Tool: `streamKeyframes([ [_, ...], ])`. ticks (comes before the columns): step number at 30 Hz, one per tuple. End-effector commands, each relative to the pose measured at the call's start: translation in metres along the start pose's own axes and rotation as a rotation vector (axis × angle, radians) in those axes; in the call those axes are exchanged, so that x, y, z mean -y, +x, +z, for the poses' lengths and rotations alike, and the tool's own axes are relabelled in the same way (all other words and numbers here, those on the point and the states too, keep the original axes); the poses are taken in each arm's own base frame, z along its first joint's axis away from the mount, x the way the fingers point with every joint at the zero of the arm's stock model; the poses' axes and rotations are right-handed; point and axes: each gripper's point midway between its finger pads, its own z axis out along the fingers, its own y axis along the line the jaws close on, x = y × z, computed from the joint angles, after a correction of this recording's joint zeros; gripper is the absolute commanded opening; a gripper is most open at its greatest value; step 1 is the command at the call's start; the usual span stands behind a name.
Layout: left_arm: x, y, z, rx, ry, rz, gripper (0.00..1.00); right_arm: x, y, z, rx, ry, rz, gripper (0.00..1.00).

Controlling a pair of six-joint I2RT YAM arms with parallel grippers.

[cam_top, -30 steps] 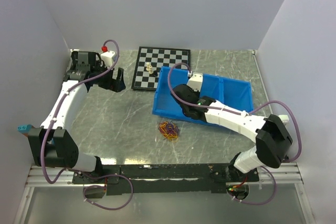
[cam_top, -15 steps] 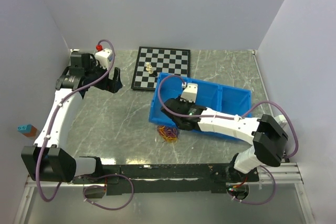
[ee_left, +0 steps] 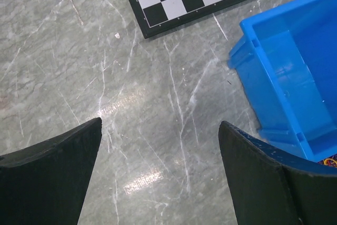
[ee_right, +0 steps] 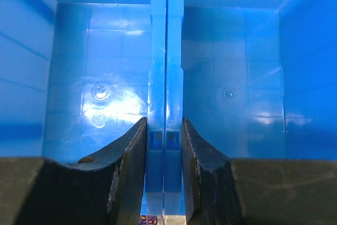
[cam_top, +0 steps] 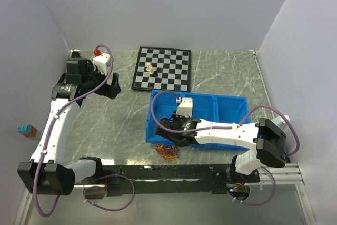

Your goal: Untangle the cables

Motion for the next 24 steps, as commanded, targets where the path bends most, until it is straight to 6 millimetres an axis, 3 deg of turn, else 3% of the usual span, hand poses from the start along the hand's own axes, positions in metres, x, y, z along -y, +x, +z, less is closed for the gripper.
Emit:
streamKeyframes([
  [1, 0.0, -0.004, -0.007, 0.026, -0.013, 0.016, 0.97, -0.021, -0.033, -0.015, 0.059, -0.067, 0.021, 0.0],
  [9, -0.004, -0.003, -0.003, 0.023, -0.028, 0.007, 0.97, -0.103, -0.048, -0.02, 0.065, -0.301, -0.104, 0.0],
  [13, -0.006, 0.002, -0.002, 0.015, -0.038, 0.007, 0.97, -0.131, -0.056, -0.015, 0.075, -0.35, -0.126, 0.0],
  [19, -0.01, 0.008, -0.001, 0.0, -0.06, 0.02, 0.97, -0.145, -0.06, 0.006, 0.062, -0.332, -0.116, 0.0],
  [24, -0.011, 0.012, 0.001, -0.004, -0.062, 0.019, 0.97, -0.148, -0.05, 0.015, 0.026, -0.317, -0.111, 0.0],
])
